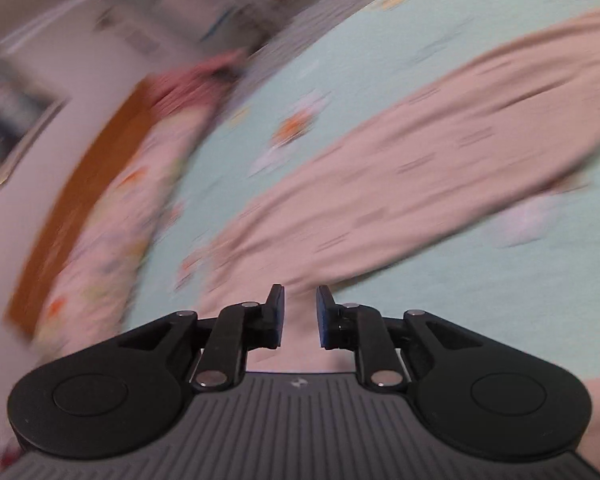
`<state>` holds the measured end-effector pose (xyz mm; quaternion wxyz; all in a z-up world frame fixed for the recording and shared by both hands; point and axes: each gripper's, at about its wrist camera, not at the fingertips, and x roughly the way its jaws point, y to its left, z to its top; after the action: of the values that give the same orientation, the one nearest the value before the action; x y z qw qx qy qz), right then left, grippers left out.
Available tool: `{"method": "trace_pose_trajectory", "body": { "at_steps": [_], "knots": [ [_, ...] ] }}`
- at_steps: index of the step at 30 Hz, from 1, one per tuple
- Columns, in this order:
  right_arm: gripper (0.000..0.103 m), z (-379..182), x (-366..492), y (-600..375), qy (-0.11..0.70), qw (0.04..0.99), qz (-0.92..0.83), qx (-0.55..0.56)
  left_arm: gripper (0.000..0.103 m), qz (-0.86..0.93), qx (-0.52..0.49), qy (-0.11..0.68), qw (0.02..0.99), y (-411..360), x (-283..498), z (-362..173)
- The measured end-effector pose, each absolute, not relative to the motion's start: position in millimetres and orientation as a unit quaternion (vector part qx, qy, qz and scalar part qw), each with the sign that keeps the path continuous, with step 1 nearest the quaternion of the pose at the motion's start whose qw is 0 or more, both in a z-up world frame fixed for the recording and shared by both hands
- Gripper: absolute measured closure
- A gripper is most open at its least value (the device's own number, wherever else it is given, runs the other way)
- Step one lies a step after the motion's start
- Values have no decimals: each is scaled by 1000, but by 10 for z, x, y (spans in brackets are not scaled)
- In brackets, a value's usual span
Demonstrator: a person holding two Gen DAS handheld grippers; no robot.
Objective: Fold clothes
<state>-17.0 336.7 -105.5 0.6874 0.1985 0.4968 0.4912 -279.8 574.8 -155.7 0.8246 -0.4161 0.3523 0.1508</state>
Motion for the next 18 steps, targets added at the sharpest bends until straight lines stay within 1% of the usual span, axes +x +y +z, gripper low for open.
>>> {"method": "trace_pose_trajectory", "body": {
  "at_steps": [1,3,4,5,6,7,8,9,10,12,14,18],
  "knots": [
    [80,-1091,-219,3539,511,665,512,185,69,151,-411,354,826,5736,-2782,-1554],
    [78,-1102,-280,3567,513,677,502,160,69,153,-398,359,830,5704,-2761,-1545],
    [83,-1099,-308,3552,511,688,493,148,69,153,-389,364,833,5684,-2747,-1540],
    [102,-1097,-336,3537,509,699,484,136,69,153,-379,368,835,5666,-2732,-1533],
    [102,-1094,-364,3523,507,710,474,124,69,153,-370,371,838,5651,-2716,-1525],
    [100,-1091,-393,3508,504,720,464,112,69,153,-363,375,839,5643,-2699,-1523],
    [94,-1089,-421,3493,501,730,454,100,69,152,-358,378,840,5641,-2681,-1524],
    [91,-1086,-449,3478,498,740,444,88,68,151,-352,382,841,5638,-2664,-1526],
    [84,-1084,-477,3464,495,750,433,75,68,150,-350,384,841,5640,-2650,-1527],
    [81,-932,-403,3500,467,772,427,65,66,148,-348,390,840,5644,-2626,-1522],
    [73,-826,-201,3617,443,794,413,53,64,146,-340,399,839,5636,-2590,-1509],
    [63,-679,202,3859,404,831,381,24,58,145,-325,418,836,5605,-2507,-1482]
  ]
}}
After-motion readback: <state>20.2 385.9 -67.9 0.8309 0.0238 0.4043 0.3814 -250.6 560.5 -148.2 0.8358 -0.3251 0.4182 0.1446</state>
